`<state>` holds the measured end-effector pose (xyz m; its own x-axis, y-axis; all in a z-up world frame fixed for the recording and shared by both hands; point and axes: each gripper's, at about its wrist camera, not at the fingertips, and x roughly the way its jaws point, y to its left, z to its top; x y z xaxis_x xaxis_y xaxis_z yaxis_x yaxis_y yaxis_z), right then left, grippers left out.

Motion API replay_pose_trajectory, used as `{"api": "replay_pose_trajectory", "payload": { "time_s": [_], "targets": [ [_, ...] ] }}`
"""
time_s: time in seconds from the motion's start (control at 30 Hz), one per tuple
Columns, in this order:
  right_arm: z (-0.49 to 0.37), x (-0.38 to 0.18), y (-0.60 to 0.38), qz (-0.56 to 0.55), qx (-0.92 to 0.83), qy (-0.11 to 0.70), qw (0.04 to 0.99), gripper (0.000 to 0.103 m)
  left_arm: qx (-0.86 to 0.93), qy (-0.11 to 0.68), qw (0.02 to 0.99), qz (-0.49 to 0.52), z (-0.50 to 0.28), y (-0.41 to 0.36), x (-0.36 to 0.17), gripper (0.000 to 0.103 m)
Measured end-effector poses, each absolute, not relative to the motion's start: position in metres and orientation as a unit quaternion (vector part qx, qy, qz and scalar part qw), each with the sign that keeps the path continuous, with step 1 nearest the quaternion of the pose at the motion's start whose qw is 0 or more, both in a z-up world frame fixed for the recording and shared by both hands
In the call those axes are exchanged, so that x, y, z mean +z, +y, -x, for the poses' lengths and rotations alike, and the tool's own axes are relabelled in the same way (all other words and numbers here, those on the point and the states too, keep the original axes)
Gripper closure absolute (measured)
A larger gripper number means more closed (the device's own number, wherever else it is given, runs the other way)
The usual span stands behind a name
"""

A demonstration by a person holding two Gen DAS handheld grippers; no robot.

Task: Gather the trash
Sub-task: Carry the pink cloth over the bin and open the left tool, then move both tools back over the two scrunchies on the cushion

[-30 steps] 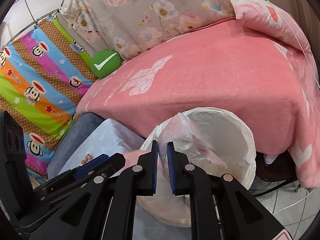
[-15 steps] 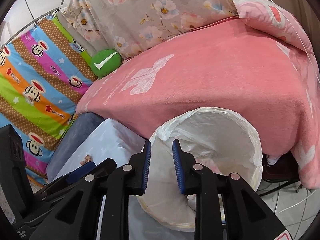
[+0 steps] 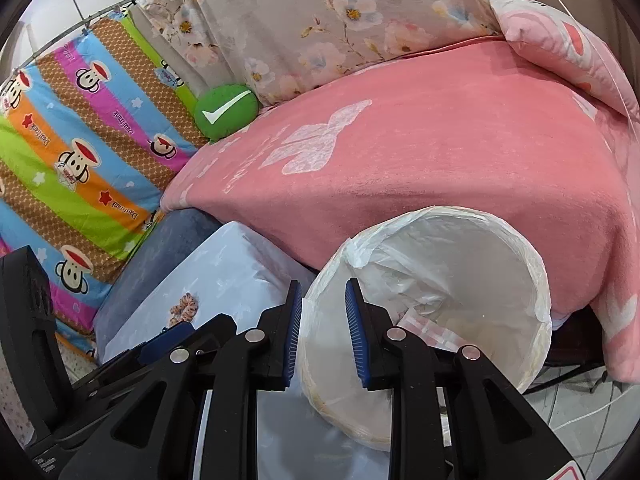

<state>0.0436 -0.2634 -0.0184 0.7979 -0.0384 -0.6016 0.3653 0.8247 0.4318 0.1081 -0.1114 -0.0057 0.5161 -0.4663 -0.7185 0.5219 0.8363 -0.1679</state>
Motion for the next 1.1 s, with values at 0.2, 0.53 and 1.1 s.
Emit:
{"api": "replay_pose_trajectory", "payload": {
  "time_s": [0.2,0.53,1.1],
  "targets": [
    [-0.050,-0.013,-0.244,-0.261,-0.099,0.302,0.911,0.079,-0.271,0.400,0.875,-0.023,-0.110,-0.092,-0.003,0.044],
    [-0.066,-0.006,-0.202,-0.236,-0.070,0.314,0.917,0.079,-0.243,0.402,0.883,0.003,-0.118,-0.050,-0.002,0.044],
    [-0.096,-0.005,-0.127,-0.191,-0.020,0.341,0.920,0.072,-0.156,0.412,0.897,0.046,-0.138,0.040,-0.019,0.036]
  ]
}}
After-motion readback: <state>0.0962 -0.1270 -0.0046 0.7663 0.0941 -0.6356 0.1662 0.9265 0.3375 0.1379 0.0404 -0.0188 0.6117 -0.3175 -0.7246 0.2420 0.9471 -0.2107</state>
